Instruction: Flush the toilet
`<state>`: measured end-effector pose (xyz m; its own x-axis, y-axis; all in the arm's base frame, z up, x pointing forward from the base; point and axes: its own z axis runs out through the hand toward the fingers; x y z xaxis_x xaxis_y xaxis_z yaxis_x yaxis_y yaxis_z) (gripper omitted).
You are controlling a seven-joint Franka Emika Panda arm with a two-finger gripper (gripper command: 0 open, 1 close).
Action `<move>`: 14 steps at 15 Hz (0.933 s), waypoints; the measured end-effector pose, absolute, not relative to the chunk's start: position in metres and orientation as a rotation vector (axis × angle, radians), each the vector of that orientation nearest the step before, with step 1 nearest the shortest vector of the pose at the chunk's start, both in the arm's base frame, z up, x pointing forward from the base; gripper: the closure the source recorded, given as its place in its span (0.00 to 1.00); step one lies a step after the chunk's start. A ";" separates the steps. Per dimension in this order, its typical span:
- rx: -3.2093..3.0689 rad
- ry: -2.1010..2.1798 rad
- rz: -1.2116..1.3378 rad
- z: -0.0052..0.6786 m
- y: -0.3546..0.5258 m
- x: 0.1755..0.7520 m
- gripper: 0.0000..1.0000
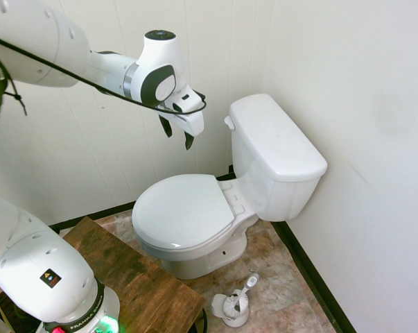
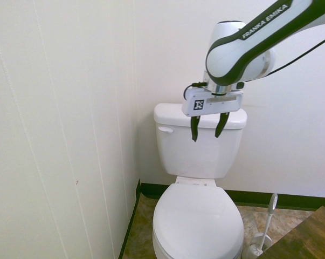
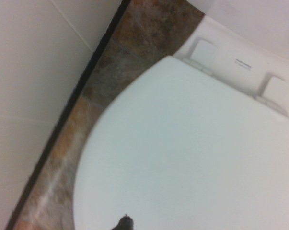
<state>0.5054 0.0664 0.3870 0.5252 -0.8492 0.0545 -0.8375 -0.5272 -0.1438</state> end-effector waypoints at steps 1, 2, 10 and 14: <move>-2.609 1.521 -0.207 0.382 0.074 0.526 0.00; -2.567 1.565 -0.236 0.379 0.080 0.548 0.00; -2.368 1.784 -0.377 0.372 0.077 0.651 1.00; -2.291 1.841 -0.453 0.360 0.072 0.680 1.00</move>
